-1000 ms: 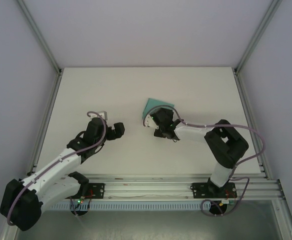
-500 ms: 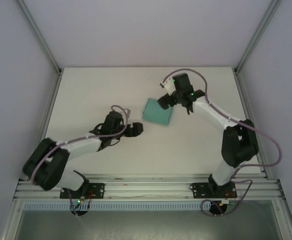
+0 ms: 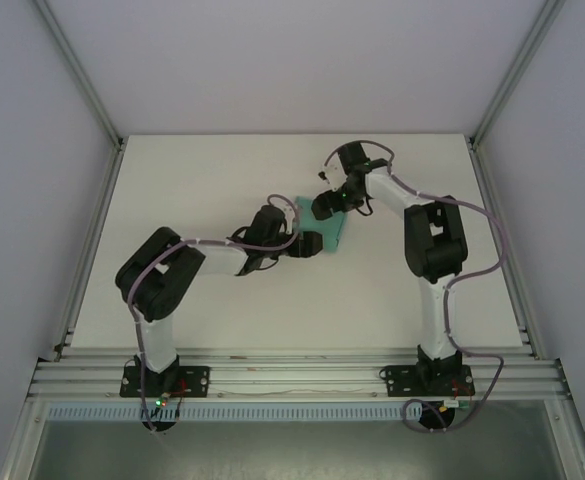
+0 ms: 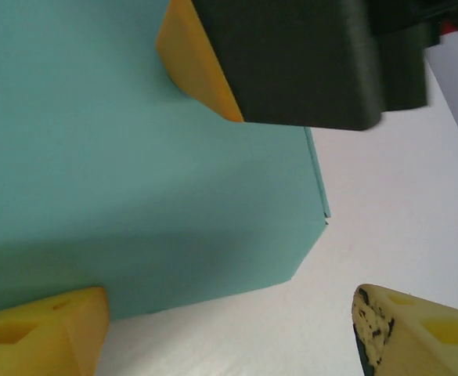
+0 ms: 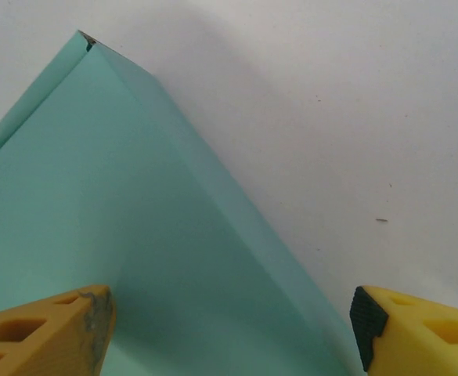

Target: Assemble paper box

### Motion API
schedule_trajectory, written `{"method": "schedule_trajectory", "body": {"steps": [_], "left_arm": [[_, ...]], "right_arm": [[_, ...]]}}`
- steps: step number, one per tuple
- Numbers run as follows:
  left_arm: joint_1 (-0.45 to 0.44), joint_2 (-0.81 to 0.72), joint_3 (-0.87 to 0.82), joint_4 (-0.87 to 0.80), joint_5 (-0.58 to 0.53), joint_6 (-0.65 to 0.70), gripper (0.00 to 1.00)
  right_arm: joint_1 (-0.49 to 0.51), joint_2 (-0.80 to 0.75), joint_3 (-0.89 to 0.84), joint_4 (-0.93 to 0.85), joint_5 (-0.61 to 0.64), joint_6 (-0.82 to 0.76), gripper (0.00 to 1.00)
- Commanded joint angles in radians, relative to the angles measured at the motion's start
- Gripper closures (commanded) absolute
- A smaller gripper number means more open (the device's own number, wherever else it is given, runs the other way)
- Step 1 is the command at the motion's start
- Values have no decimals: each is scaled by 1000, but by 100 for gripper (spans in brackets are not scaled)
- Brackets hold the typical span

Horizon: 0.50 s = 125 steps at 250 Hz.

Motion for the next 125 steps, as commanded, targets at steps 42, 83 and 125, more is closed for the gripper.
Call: {"method": "schedule_trajectory", "body": {"steps": [42, 83, 125], "left_arm": [[-6, 123, 118, 9, 11, -4, 21], [-10, 172, 137, 108, -44, -173, 23], [-43, 224, 128, 164, -158, -521, 36]], "right_arm": [[0, 118, 95, -294, -172, -46, 34], [4, 175, 104, -387, -236, -47, 38], [18, 208, 113, -417, -267, -24, 46]]}}
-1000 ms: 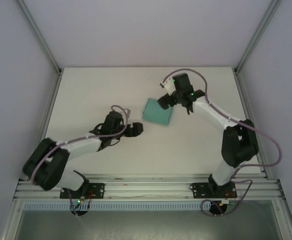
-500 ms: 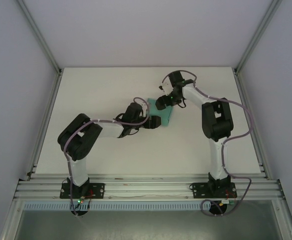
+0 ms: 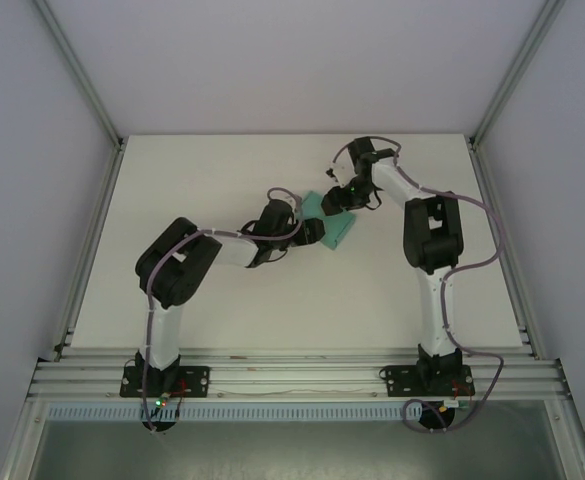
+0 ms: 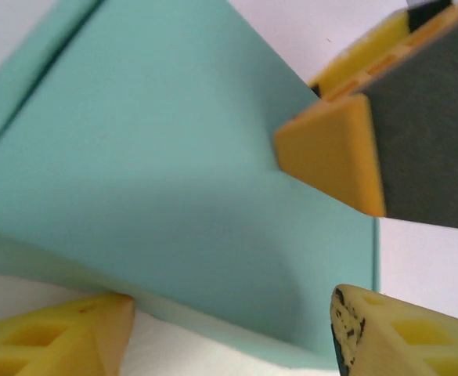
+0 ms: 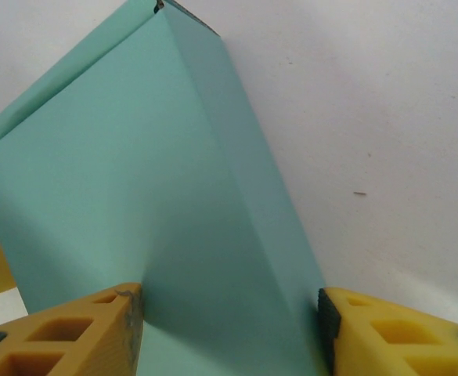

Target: Assemble paper box

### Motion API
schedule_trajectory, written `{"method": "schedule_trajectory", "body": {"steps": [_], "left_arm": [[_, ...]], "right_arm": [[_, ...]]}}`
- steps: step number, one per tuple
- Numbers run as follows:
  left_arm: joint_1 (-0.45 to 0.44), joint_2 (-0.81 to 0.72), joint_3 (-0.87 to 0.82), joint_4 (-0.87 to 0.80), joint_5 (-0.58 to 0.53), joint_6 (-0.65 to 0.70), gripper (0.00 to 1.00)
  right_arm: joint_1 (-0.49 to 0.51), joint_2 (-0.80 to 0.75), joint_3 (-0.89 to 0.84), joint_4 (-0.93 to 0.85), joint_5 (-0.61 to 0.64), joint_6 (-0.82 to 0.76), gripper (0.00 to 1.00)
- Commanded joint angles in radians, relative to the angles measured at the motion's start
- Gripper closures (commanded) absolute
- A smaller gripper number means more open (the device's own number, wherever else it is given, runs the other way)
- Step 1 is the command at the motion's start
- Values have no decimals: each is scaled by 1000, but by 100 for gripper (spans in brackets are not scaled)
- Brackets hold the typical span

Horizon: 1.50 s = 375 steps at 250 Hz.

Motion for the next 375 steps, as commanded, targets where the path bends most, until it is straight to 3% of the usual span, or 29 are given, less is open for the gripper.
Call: {"method": "schedule_trajectory", "body": {"steps": [1, 26, 58, 109, 134, 186, 229, 241, 266, 326, 375], "left_arm": [[-49, 86, 18, 96, -58, -303, 36], [-85, 101, 0, 137, -100, -401, 37], [-113, 107, 88, -55, -170, -394, 37], [-123, 150, 189, -178, -162, -486, 60], [-137, 149, 213, -219, -184, -527, 76], [-166, 148, 272, -257, -178, -531, 99], [-184, 130, 263, -283, -199, -519, 99], [-191, 107, 254, -301, -219, -507, 89], [-210, 59, 230, -312, -270, -476, 84], [-226, 49, 192, -264, -260, -488, 84], [-256, -10, 150, -258, -296, -463, 79]], "right_arm": [[81, 94, -52, -206, -149, 20, 46], [91, 95, -70, -188, -153, 59, 46], [104, 96, -108, -164, -162, 79, 47], [116, 89, -111, -141, -176, 92, 49], [117, 93, -98, -148, -191, 88, 50], [119, 126, -48, -203, -192, 52, 53], [120, 151, 5, -249, -174, 13, 54], [120, 165, 34, -272, -161, -2, 54], [122, 205, 115, -342, -167, -53, 54], [145, 320, 348, -558, -176, -219, 52], [169, 361, 446, -598, -101, -253, 50]]}}
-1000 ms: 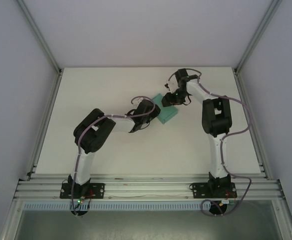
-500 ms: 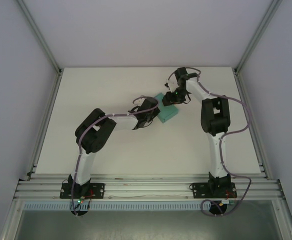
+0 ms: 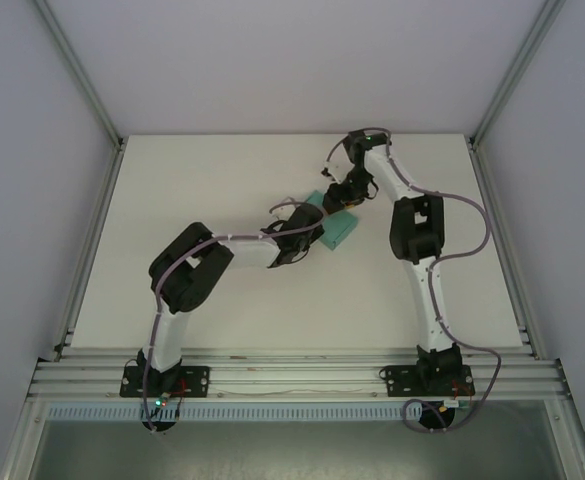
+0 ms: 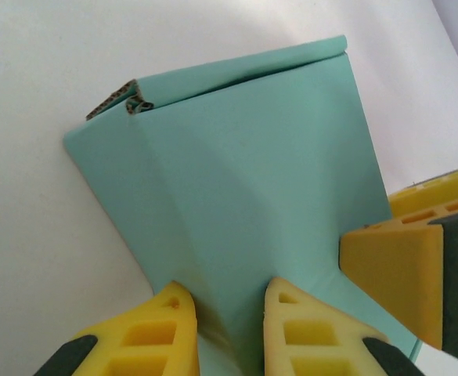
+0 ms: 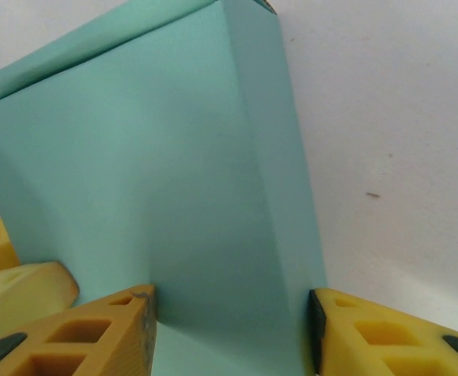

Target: Assemble paper box

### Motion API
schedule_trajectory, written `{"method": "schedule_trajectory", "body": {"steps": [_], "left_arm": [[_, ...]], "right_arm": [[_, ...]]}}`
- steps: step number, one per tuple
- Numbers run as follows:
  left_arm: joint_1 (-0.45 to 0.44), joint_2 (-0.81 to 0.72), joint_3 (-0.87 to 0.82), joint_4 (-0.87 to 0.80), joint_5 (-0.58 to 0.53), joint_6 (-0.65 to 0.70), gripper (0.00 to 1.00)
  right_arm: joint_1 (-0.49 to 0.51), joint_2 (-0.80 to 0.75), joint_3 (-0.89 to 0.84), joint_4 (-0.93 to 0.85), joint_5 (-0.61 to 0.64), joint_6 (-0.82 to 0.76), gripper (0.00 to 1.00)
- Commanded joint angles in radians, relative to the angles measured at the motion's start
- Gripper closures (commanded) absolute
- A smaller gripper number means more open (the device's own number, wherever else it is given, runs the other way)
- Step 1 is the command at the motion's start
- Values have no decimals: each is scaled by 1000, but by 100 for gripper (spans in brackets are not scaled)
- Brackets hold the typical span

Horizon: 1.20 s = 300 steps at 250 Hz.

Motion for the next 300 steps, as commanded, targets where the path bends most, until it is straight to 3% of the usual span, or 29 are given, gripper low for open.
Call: {"method": "schedule_trajectory", "body": {"steps": [1, 49, 99, 175, 300], "left_arm": [[-110, -27, -16, 44, 160, -7, 79], [-129, -35, -47, 57, 184, -36, 78], [-164, -115, -99, 40, 107, -28, 74], [-175, -136, -129, 39, 74, -34, 70], [-177, -197, -129, 5, -3, 10, 62]], "right_arm": [[159, 116, -4, -182, -117, -91, 50], [160, 114, 39, -145, -43, -95, 49], [162, 84, 18, -81, 20, -109, 49], [165, 58, 21, -84, 30, -176, 48], [162, -31, 66, -60, 119, -219, 37]]}}
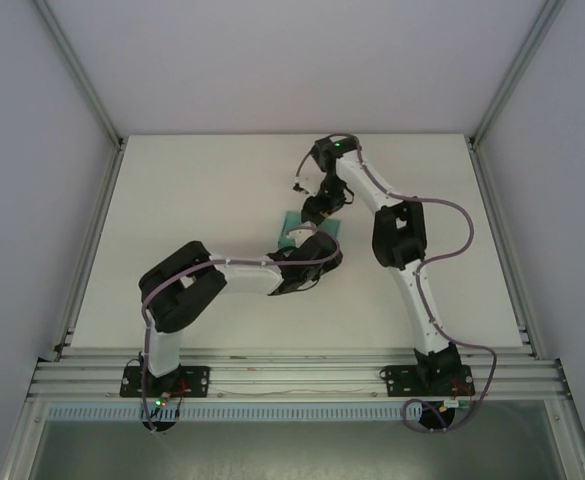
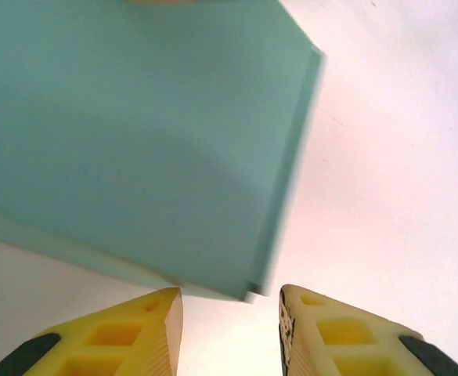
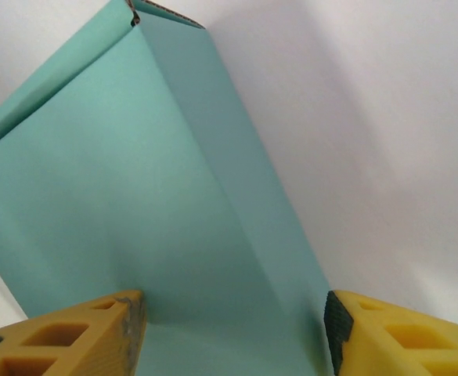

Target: Assemble paper box

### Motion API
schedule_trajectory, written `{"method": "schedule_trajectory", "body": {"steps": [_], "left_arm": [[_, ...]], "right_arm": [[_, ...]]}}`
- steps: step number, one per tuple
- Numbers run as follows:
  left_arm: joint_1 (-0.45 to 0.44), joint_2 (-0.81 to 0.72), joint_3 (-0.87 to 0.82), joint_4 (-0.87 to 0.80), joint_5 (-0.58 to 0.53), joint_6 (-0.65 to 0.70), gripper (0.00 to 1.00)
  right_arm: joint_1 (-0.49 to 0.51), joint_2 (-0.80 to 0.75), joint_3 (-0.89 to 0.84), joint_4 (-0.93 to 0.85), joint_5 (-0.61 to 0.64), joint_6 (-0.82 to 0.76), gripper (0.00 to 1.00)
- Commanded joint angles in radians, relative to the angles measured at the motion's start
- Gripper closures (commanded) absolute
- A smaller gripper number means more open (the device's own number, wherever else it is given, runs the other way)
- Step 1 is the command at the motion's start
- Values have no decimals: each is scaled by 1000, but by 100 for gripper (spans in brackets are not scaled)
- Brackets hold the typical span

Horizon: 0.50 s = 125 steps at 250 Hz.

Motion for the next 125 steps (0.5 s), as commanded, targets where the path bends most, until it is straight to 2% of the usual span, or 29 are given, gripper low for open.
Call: {"method": "schedule_trajectory", "body": {"steps": [1, 34, 82, 107, 125], "left_arm": [[-3, -67, 9, -11, -33, -5, 62], [-3, -77, 6, -21, -40, 5, 60], [-3, -113, 0, -14, -43, 72, 51], [-3, -151, -11, -18, -54, 118, 42], [-3, -190, -30, -9, -58, 138, 29]], "right_arm": [[10, -38, 13, 2, 38, -113, 37], [4, -41, 22, -12, 43, -112, 36], [-17, -65, 61, 5, 26, -74, 32], [-31, -94, 84, 14, 4, -67, 28], [-41, -117, 100, 10, -10, -73, 23]]}}
